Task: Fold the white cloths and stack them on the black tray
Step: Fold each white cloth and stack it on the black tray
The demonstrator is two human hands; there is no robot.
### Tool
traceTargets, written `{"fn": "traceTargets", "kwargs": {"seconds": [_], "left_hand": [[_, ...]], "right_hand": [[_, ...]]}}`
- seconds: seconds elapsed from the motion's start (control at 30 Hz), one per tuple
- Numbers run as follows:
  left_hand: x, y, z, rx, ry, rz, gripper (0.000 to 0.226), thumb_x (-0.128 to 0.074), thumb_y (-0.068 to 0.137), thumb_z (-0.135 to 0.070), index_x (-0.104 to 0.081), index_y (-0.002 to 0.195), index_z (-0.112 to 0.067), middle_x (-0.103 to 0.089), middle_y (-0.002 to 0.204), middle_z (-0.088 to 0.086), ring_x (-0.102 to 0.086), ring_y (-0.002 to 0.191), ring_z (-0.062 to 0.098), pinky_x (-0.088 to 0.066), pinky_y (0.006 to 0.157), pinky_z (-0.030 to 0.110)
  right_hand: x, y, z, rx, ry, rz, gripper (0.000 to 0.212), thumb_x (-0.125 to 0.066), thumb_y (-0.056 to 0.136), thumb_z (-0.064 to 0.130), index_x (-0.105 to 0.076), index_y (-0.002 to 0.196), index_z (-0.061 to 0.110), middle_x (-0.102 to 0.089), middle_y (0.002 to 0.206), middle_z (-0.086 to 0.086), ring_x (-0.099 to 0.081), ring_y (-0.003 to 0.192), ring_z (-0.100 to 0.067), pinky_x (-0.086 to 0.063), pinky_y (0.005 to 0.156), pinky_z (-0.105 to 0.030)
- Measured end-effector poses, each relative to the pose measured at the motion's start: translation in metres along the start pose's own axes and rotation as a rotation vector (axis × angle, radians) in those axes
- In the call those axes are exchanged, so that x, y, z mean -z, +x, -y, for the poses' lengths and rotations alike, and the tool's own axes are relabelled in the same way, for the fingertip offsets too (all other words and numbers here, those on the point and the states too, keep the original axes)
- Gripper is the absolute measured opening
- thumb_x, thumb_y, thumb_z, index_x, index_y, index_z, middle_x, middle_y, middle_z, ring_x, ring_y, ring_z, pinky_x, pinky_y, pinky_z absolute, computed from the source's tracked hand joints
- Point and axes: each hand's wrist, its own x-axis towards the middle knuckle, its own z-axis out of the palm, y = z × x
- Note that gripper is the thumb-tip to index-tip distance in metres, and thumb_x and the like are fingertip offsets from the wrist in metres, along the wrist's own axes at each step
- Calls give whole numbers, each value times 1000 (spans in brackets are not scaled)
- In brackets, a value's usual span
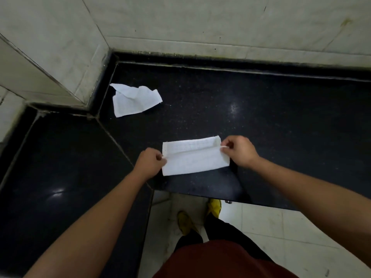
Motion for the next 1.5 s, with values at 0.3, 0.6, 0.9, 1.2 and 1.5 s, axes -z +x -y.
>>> {"fn": "traceTargets", "kwargs": {"seconds": [0.3, 0.6, 0.9, 1.2, 1.5], "left_hand": [[-11, 68, -7, 178, 11, -8, 14, -67, 83, -16, -69, 81, -2, -67, 83, 12, -60, 77, 23, -48, 71, 30], [-29, 45, -21, -68, 178, -199, 15, -58, 90, -19, -60, 103, -12, -56, 105, 8, -58, 90, 26, -48, 73, 37], [-56, 0, 0, -127, 247, 10, 7, -52, 95, -21, -55, 91, -17, -57, 97, 0, -53, 77, 14, -48, 69, 29], [-52, 2, 11, -303, 424, -83, 39, -62, 88, -19, -59, 127, -14, -46, 141, 6, -44, 124, 27, -42, 96, 40], [-43, -1, 14, -244, 323, -113, 37, -56, 92, -24, -56, 129, -17, -46, 137, 0, -40, 123, 20, -35, 99, 32]], "right_hand": [[-17, 66, 4, -141, -50, 21, 5, -61, 87, 22, -64, 88, 27, -67, 91, 5, -64, 89, -18, -47, 71, -29], [-25, 44, 3, 174, -285, -70, 22, -58, 91, 27, -61, 112, 21, -57, 109, 1, -55, 100, -19, -44, 72, -30], [-39, 6, -23, 73, -204, 138, 11, -60, 87, 25, -66, 91, 16, -67, 92, 0, -63, 85, -22, -47, 70, -31], [-26, 31, -6, -239, -234, -25, 39, -63, 87, 43, -57, 115, 16, -64, 107, -4, -63, 97, -28, -47, 76, -34], [-25, 44, 27, -573, 325, 90, 19, -70, 75, 19, -65, 87, 4, -69, 87, -9, -66, 73, -24, -57, 62, -32]]}}
